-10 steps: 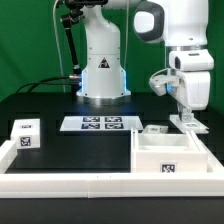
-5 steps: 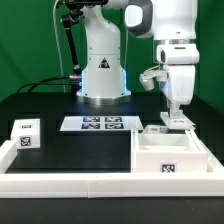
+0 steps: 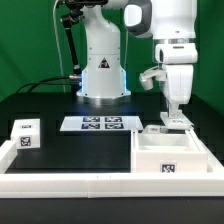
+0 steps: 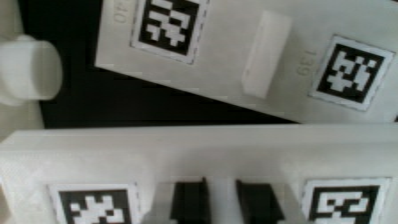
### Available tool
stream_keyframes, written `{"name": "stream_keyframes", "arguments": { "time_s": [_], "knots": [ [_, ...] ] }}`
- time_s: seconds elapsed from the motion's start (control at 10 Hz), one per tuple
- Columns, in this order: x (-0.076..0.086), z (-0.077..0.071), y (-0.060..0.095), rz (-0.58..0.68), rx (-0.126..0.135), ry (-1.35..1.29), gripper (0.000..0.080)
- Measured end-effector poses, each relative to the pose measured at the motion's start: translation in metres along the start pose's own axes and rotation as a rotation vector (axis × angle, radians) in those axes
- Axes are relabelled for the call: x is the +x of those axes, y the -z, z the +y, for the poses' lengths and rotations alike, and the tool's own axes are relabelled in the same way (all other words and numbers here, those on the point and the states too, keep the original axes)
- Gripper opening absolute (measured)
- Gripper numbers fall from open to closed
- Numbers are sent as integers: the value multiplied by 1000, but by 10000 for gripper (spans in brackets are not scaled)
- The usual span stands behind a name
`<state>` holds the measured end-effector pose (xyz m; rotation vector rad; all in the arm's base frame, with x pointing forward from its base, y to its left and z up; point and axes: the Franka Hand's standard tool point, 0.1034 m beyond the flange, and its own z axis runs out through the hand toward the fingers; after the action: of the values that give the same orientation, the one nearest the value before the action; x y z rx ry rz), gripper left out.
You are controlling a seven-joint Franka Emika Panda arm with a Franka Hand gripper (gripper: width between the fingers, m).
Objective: Assemble cabinet
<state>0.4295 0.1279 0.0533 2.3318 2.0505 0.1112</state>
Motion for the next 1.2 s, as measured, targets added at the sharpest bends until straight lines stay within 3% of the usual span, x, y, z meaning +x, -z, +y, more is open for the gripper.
{"name": "stream_keyframes", "arguments": {
  "time_s": [1.2],
  "knots": [
    [-4,11,1,-2,-7,-17,70]
  ]
}}
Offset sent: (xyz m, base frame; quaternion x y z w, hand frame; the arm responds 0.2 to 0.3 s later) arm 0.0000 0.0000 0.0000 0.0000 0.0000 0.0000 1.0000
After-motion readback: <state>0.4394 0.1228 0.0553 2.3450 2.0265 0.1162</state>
